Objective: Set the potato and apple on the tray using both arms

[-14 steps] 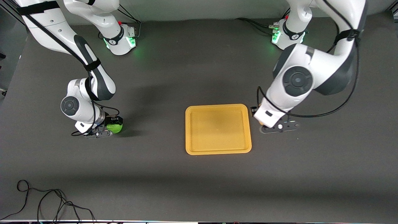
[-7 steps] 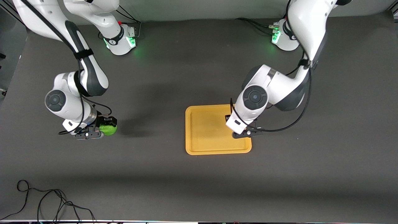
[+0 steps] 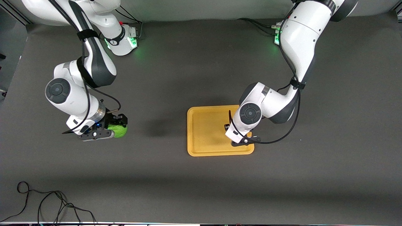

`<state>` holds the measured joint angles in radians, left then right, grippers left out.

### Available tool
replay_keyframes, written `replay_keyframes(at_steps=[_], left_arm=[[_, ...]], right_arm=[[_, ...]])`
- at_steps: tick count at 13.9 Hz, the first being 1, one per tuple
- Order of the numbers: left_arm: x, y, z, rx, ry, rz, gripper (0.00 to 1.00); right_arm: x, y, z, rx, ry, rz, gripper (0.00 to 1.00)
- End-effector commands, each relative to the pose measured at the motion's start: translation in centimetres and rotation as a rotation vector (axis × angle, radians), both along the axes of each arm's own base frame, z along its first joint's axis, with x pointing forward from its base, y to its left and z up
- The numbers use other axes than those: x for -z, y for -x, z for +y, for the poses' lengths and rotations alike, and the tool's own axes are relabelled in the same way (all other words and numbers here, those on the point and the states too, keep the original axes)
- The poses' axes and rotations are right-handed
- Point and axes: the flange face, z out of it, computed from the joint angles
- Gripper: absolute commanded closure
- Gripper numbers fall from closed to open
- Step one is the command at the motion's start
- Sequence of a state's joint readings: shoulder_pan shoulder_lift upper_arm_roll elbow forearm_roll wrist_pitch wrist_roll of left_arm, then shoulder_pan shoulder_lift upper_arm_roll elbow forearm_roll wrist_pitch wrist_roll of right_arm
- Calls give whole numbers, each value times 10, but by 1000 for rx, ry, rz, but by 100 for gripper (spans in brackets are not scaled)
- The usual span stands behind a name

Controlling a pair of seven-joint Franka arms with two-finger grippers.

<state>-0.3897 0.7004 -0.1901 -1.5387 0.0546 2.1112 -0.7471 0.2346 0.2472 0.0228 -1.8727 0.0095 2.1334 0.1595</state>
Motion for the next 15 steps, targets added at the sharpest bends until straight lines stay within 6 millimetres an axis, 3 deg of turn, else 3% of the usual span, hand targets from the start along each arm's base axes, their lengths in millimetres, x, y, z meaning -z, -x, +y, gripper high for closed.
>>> replay_keyframes(at_steps=[1,4,6,8,10,13,15], left_arm=[[20,4,4,-26,1,-22,100],[25,2,11,-35,-3,-14,100],[27,2,13,-36,-11,-6,97],[27,2,12,-52,-10,-10,0],[26,2,12,-56,-12,-12,0],[10,-5,13,-34,-5,-29,0],[-22,-19,35,-7,-15,-48,0]], right_arm=[[-13,-10,40,19,-14,29,71],[-21,-11,84,68,-16,24,71],[-23,-12,89,68,-14,32,71],[-23,-7,103,70,-14,32,71],[-19,-14,111,63,-16,29,71],[-9,-34,164,31,-60,8,71],[5,-46,200,65,-110,14,71]])
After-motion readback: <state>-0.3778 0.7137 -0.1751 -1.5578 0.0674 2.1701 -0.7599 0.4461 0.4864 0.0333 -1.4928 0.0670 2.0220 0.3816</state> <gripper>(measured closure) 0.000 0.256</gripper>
